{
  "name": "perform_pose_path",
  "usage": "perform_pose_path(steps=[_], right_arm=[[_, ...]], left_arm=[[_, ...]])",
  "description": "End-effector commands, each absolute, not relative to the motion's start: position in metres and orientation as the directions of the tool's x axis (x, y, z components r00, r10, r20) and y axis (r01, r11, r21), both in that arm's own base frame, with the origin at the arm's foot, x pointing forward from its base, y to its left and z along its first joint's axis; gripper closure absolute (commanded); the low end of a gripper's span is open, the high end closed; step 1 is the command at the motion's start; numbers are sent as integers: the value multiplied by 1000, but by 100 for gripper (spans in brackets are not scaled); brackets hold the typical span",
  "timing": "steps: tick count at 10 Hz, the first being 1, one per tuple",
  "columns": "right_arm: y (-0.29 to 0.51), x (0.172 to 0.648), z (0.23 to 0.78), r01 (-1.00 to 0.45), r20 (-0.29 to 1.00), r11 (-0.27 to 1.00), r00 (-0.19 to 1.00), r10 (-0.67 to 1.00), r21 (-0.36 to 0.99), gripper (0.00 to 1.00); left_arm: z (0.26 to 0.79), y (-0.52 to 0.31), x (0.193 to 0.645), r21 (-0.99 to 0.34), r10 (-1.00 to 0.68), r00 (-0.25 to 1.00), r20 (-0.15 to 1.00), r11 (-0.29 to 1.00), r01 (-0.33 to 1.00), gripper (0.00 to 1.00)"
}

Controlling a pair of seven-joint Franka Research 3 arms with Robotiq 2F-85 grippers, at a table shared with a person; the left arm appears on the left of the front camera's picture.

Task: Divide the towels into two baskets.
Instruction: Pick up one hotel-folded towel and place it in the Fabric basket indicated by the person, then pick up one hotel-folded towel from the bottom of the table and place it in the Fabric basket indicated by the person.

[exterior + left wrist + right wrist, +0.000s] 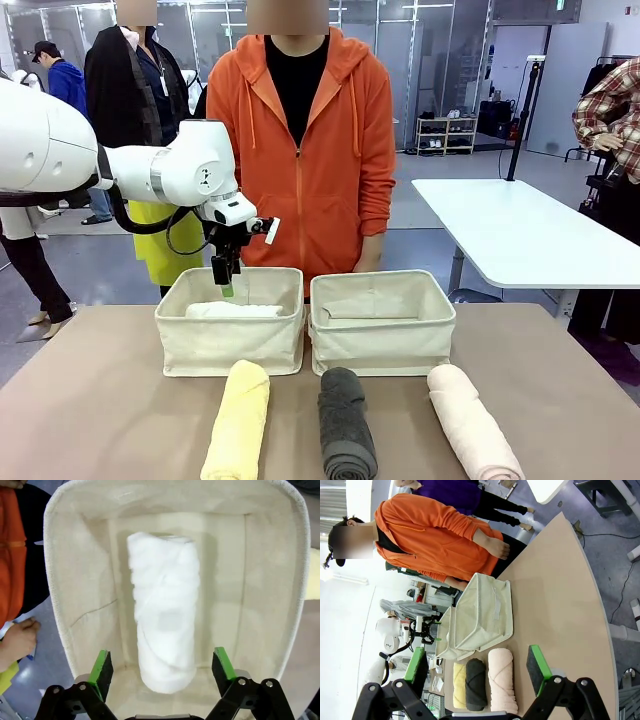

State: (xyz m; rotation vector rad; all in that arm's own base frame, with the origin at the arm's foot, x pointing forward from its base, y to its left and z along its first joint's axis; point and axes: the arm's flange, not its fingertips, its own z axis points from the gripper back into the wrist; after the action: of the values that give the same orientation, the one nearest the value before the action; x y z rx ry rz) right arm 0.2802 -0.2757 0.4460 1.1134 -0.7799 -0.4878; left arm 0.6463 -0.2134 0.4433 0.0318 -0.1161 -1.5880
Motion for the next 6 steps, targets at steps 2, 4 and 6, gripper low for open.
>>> perform_pose_path(steps=[2,4,6], right_arm=[[-275,278,449,-38,313,378,641,-701,925,0],[-275,278,449,-38,313,378,641,-701,925,0],[-275,278,449,-38,313,378,641,-701,925,0]], left_arm=[[439,-215,646,87,-998,-31,50,-27,996,0],[439,-215,646,87,-998,-31,50,-27,996,0],[439,-215,646,87,-998,-31,50,-27,996,0]])
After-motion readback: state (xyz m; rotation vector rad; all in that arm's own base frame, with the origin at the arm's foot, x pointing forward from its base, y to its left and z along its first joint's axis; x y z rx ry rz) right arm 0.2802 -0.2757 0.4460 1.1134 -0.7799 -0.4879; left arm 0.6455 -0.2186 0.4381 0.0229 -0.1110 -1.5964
